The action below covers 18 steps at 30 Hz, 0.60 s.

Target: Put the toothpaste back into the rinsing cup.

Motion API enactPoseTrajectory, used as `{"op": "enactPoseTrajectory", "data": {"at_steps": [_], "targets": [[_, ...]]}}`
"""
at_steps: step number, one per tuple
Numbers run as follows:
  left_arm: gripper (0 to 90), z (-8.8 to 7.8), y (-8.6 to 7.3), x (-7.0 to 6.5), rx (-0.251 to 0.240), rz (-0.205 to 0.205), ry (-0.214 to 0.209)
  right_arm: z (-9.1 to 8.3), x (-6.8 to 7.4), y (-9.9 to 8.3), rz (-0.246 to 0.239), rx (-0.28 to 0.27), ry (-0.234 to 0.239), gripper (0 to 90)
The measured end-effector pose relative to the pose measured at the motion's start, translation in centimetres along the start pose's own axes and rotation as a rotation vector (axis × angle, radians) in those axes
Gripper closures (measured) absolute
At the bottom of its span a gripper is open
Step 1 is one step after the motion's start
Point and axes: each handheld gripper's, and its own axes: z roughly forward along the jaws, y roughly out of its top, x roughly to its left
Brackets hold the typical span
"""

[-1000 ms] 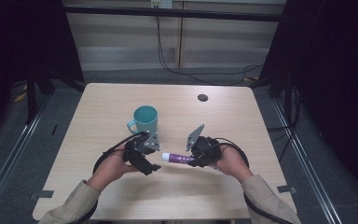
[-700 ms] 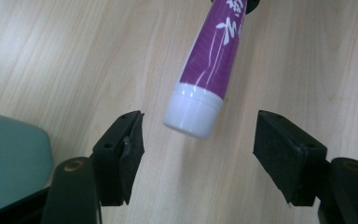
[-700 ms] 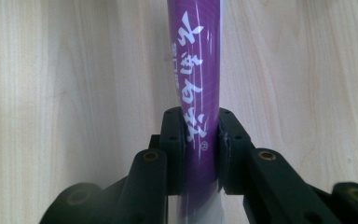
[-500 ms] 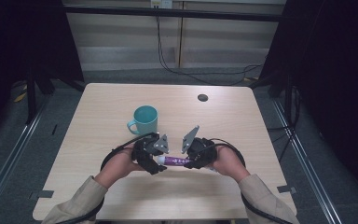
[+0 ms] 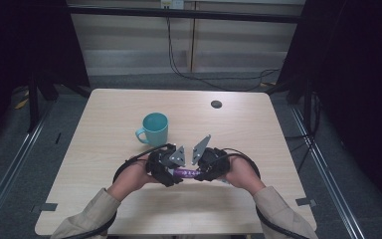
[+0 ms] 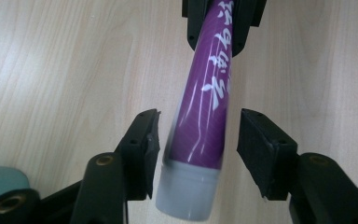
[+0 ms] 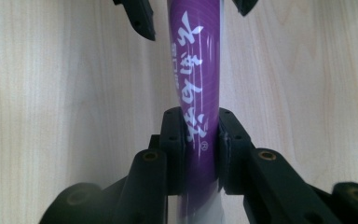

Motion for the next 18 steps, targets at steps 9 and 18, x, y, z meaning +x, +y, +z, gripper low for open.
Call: {"op": "enactPoseTrajectory", "data": {"at_steps": [9, 18], "targets": [[56.3, 0.29, 0.06, -0.02, -0.007, -0.007, 0.012, -0.21, 0.05, 0.13, 0.0, -0.011, -0.001, 75.2], [62.7, 0.38, 0.14, -0.28, 0.003, -0.009, 0.005, -0.15, 0.16, 0.05, -0.009, -0.013, -0.011, 74.3]]}}
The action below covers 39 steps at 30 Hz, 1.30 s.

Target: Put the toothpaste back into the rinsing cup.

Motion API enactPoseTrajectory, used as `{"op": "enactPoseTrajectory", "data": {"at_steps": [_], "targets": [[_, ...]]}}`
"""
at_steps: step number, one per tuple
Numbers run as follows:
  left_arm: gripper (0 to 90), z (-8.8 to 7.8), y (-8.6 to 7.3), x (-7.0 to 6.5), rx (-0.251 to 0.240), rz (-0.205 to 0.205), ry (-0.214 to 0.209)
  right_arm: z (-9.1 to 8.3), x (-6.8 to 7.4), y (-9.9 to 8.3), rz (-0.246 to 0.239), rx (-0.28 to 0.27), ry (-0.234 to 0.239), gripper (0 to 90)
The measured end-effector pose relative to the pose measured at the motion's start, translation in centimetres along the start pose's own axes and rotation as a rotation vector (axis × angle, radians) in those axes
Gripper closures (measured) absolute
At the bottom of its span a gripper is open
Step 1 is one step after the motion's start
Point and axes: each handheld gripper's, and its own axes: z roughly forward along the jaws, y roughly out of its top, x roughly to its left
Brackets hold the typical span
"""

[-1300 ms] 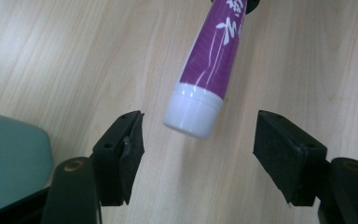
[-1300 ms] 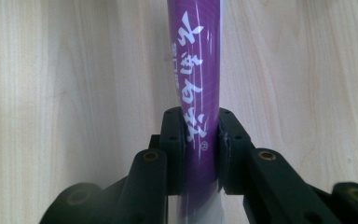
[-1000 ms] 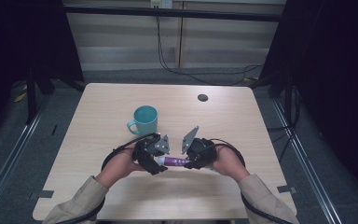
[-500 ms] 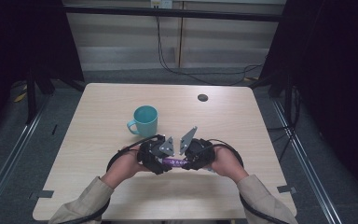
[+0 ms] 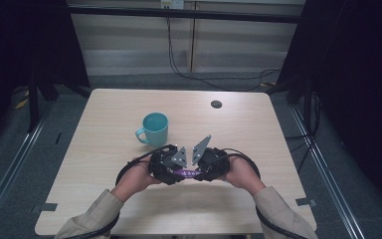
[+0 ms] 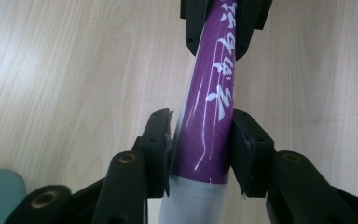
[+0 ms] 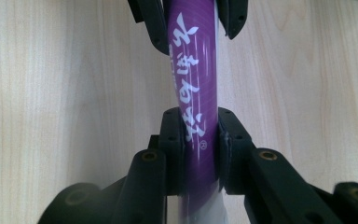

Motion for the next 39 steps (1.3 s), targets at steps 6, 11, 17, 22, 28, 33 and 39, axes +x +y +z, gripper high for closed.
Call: {"op": "enactPoseTrajectory", "data": {"at_steps": [6, 11, 17, 22, 28, 33, 39], "targets": [[67.4, -0.3, -0.2, -0.3, -0.016, 0.014, -0.001, -0.1, -0.1, 0.0, 0.01, -0.023, 0.013, 70.5], [68.9, -0.5, -0.2, -0.3, -0.021, 0.007, -0.018, -0.2, -0.3, -0.2, 0.031, -0.042, 0.019, 61.6], [69.5, -0.7, 0.0, -0.5, -0.026, 0.013, -0.023, 0.0, -0.4, -0.2, 0.045, -0.037, 0.012, 39.3], [69.4, -1.0, -0.2, -0.2, -0.017, -0.001, -0.007, -0.1, -0.5, -0.4, 0.056, -0.016, 0.006, 29.2], [69.4, -1.2, -0.8, 0.2, -0.01, -0.028, 0.003, -1.2, -0.7, -0.9, 0.05, 0.002, -0.021, 28.7], [69.3, -1.3, -1.3, 0.3, -0.007, -0.028, 0.004, -1.8, -1.2, -2.0, 0.067, 0.018, -0.031, 29.4], [69.3, -1.7, -1.6, 0.6, -0.007, -0.044, 0.002, -1.1, -1.5, -3.1, 0.073, 0.027, -0.045, 30.9]]}}
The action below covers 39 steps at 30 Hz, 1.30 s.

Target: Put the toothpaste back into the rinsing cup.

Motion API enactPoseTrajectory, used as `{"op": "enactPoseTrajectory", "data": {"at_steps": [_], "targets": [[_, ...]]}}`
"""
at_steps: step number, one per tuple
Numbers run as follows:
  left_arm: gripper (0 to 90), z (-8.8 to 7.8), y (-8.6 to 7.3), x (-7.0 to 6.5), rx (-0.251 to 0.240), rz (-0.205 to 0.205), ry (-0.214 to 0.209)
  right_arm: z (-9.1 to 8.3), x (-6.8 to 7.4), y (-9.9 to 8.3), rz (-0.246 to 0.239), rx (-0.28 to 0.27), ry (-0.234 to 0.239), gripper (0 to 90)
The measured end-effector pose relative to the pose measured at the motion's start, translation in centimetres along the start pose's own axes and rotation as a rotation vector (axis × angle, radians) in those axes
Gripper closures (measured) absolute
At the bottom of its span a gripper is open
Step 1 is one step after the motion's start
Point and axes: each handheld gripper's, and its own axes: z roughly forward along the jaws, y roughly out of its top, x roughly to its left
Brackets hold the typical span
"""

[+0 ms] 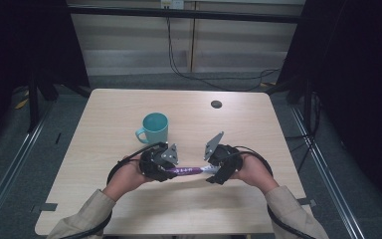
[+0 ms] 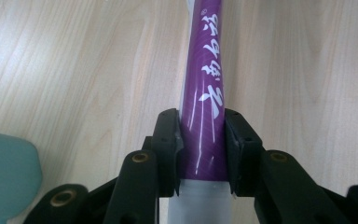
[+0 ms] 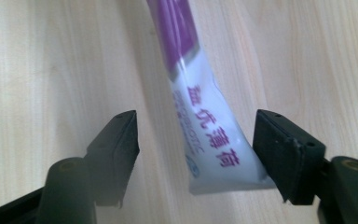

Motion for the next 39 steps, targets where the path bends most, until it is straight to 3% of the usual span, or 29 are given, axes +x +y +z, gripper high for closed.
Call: {"op": "enactPoseTrajectory", "data": {"at_steps": [4, 6, 8, 16, 17, 21, 25, 27, 31, 32, 34, 39], "targets": [[69.3, -0.3, 0.0, 0.0, 0.0, -0.004, -0.004, 0.2, -0.1, -0.2, 0.022, 0.005, 0.0, 36.3], [69.3, -0.3, 0.0, 0.0, -0.004, -0.004, -0.009, 0.4, -0.1, -0.2, 0.004, 0.004, -0.009, 39.3], [69.3, -0.4, 0.0, 0.0, -0.004, -0.005, -0.019, 0.3, 0.0, -0.1, -0.013, -0.006, -0.013, 51.9], [69.1, -0.2, 0.0, 0.1, -0.001, 0.012, -0.017, 0.2, 0.2, 0.0, -0.057, -0.009, -0.006, 62.1], [68.9, -0.2, 0.1, 0.1, 0.002, 0.022, -0.012, 0.2, 0.3, 0.1, -0.083, -0.001, 0.003, 66.2], [68.4, -0.3, -0.1, 0.3, -0.007, 0.029, -0.029, 0.0, 0.5, 0.0, -0.095, -0.003, 0.011, 69.2], [67.4, -0.3, -0.4, 0.5, -0.022, 0.06, -0.044, -0.4, 1.1, 0.2, -0.097, -0.006, -0.018, 71.1], [67.2, -0.2, -0.4, 0.5, -0.014, 0.068, -0.042, -0.4, 1.1, 0.2, -0.099, -0.002, -0.007, 71.4], [65.3, -0.3, -0.5, 0.7, -0.013, 0.074, -0.031, -0.7, 1.6, 0.6, -0.12, 0.004, -0.039, 72.5], [65.0, -0.3, -0.5, 0.8, -0.01, 0.072, -0.049, -0.8, 1.5, 0.6, -0.119, 0.003, -0.031, 72.6], [64.0, -0.4, -0.5, 0.7, -0.006, 0.08, -0.037, -0.9, 1.6, 0.7, -0.123, -0.001, -0.035, 72.8], [49.0, -0.3, -0.3, 0.7, 0.032, 0.079, 0.005, -0.9, 1.6, 1.0, -0.136, 0.02, -0.044, 73.0]]}}
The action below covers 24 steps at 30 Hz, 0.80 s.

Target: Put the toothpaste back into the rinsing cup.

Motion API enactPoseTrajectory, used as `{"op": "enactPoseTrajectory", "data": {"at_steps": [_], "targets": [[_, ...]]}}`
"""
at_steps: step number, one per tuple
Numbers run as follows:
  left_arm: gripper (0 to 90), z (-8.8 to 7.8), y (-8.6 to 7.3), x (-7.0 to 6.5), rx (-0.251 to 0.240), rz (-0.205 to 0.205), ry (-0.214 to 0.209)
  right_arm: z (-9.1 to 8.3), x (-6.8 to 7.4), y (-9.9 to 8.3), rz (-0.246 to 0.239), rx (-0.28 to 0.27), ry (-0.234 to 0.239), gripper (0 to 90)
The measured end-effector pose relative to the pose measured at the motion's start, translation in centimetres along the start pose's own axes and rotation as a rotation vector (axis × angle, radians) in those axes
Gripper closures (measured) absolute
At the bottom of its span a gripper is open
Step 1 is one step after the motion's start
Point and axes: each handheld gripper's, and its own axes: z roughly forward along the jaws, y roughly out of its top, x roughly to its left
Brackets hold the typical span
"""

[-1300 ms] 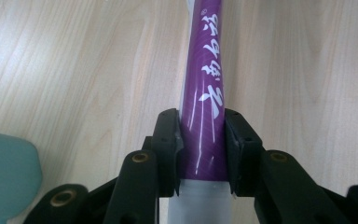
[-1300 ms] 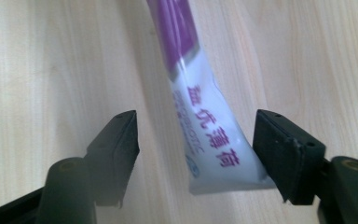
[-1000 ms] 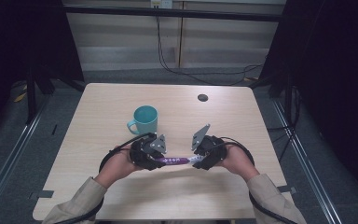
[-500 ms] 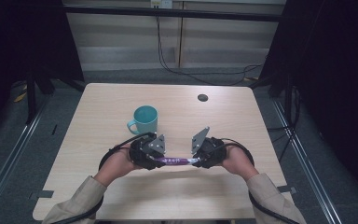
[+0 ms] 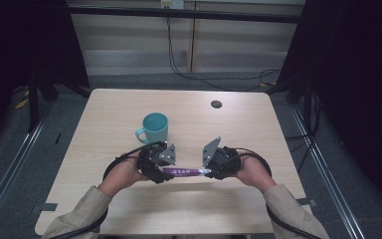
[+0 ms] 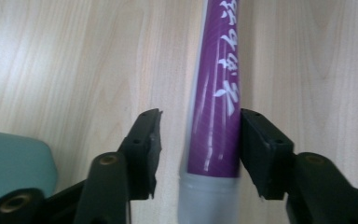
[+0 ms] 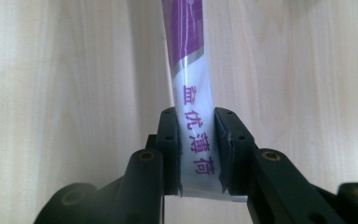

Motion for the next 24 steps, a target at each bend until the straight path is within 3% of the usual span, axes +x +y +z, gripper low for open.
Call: {"op": "enactPoseTrajectory", "data": {"at_steps": [8, 11, 16, 17, 21, 24], "targets": [[39.5, -0.1, 0.7, 0.0, 0.028, -0.025, 0.023, -0.1, -0.2, 0.2, 0.008, 0.028, -0.028, 73.1], [38.9, 0.2, 1.2, -0.2, 0.068, 0.006, 0.031, -0.2, -0.3, 0.2, 0.012, 0.025, -0.026, 73.1], [40.3, 0.7, 1.9, -0.3, 0.082, -0.011, 0.017, -0.2, -0.2, 0.6, -0.005, 0.038, -0.031, 73.1], [40.2, 0.9, 2.0, -0.4, 0.079, -0.03, 0.015, -0.2, -0.1, 0.6, -0.001, 0.04, -0.03, 73.1], [42.7, 1.1, 2.4, -0.4, 0.091, -0.01, 0.007, -0.3, -0.1, 0.6, 0.002, 0.031, -0.03, 73.2], [45.2, 1.4, 2.6, -0.6, 0.095, -0.041, 0.005, -0.3, 0.0, 0.8, -0.006, 0.041, -0.041, 73.2]]}}
